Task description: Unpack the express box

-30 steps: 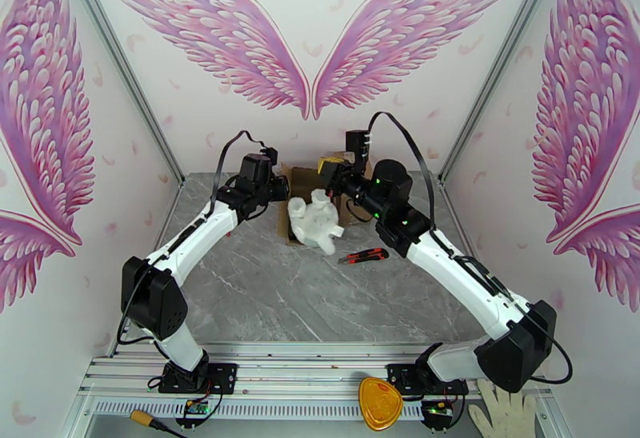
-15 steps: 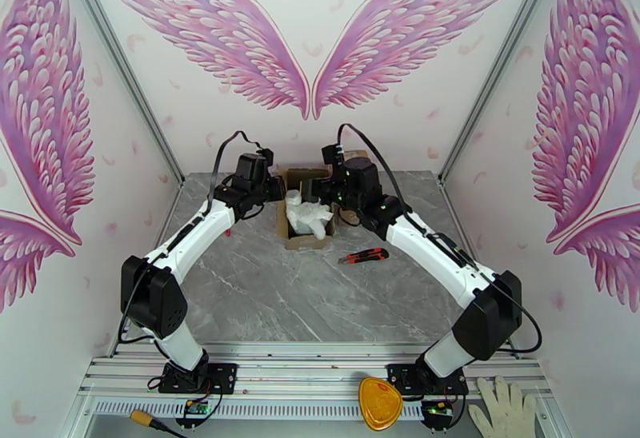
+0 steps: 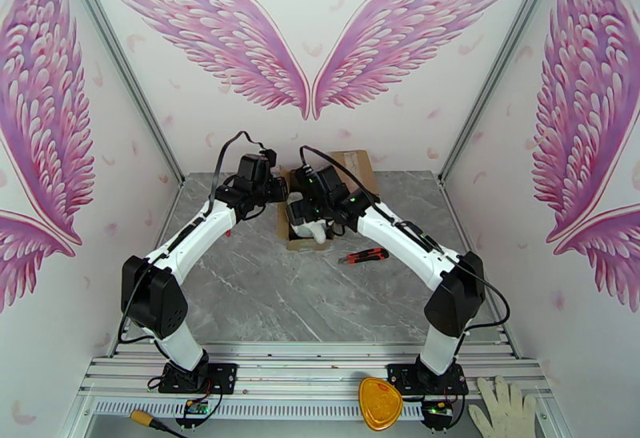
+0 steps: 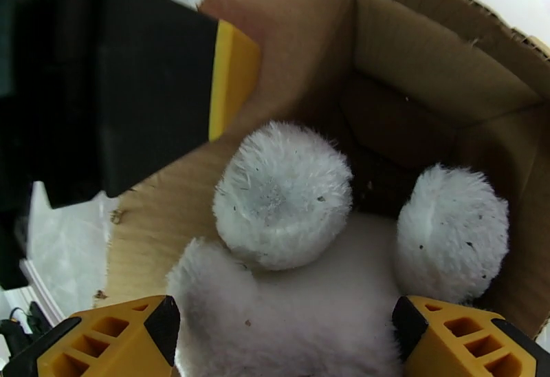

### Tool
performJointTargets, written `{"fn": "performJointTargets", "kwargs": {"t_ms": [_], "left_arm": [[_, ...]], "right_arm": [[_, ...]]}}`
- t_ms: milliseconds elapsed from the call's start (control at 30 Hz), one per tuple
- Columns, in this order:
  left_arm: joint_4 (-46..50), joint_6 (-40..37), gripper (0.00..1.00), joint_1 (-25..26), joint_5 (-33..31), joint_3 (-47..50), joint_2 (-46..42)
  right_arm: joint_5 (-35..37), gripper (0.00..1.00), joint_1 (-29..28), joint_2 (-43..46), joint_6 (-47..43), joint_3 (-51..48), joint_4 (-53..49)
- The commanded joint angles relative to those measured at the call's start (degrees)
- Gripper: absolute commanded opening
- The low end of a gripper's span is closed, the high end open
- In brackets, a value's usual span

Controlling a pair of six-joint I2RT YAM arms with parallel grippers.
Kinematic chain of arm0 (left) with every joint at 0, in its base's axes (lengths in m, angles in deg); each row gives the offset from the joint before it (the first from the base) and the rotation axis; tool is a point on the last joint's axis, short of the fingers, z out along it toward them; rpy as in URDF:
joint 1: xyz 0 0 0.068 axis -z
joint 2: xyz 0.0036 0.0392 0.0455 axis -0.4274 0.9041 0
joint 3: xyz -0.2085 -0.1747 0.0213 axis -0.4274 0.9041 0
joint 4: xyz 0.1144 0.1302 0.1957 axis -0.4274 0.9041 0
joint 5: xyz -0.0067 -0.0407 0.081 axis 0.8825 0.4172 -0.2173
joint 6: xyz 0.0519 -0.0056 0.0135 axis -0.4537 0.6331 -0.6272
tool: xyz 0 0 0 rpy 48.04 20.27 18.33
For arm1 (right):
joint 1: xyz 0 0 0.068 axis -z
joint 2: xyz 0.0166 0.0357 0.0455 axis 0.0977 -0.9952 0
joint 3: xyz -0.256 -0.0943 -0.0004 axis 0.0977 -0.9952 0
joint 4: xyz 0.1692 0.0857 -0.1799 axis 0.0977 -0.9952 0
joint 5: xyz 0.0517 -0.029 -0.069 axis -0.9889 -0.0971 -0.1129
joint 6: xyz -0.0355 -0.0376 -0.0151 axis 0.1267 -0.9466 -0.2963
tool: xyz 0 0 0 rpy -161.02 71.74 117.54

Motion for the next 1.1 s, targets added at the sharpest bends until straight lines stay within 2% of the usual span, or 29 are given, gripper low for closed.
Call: {"fn": "performJointTargets", "kwargs": {"t_ms": [0,100,267,467,733,967,1067], "left_arm": [[0.04,-0.61,0.00,0.21,0.45,-0.77,-2.13],[0.02,-0.50,0.00,0.18,0.60,-0.88,-2.17],[0.22,-0.51,0.00,0.01,0.51,-1.15,-2.13],[0.04,-0.23,0.00,-0.09,0.14,-1.25,-1.97],[1.62,-0.51,0.00,-0.63,-0.47,-2.88,-1.03],[5.90,-0.19,0.00,-1.47,-0.50,-6.26,0.84],[8.12,-0.48,0.00,-2.16,0.07,-8.25,1.91]], "right_arm": [[3.85,0.86,-0.66,-1.85,-2.51,0.68,-5.29],[4.97,0.80,-0.73,-2.87,-3.41,0.17,-4.85],[5.10,0.39,-0.82,-4.19,-6.40,0.38,-5.39],[5.36,0.00,-0.83,-2.47,-8.60,0.16,-4.35],[5.86,0.00,-0.65,7.15,-8.84,-2.32,4.06],[4.66,0.00,-0.73,19.99,-10.80,-13.88,23.68],[7.03,0.00,-0.66,24.53,-11.92,-18.45,32.02]]}}
